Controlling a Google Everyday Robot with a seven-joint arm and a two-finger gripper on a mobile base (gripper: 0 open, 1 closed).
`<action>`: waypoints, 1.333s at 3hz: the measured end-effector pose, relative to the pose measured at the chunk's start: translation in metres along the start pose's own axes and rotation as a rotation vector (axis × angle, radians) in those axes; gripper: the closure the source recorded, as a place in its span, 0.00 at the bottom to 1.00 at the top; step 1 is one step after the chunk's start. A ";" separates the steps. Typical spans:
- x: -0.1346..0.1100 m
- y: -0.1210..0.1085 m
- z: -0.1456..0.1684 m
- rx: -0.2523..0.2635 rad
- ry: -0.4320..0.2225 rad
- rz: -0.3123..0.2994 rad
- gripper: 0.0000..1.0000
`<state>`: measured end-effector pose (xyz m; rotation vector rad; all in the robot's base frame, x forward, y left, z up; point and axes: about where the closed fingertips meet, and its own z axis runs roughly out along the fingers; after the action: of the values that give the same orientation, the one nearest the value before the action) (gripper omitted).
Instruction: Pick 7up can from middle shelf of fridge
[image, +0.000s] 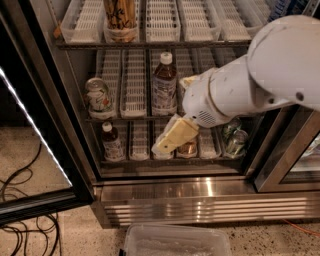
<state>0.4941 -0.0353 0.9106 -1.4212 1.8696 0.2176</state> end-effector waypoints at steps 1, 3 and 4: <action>-0.039 0.025 0.027 0.053 -0.065 0.030 0.00; -0.084 0.031 0.046 0.179 -0.163 0.129 0.00; -0.084 0.031 0.046 0.179 -0.163 0.129 0.00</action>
Offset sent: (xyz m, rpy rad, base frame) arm 0.0004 0.1521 0.0093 0.2170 -0.2082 -0.2162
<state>0.4957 0.0643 0.9242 -1.1308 1.7996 0.2164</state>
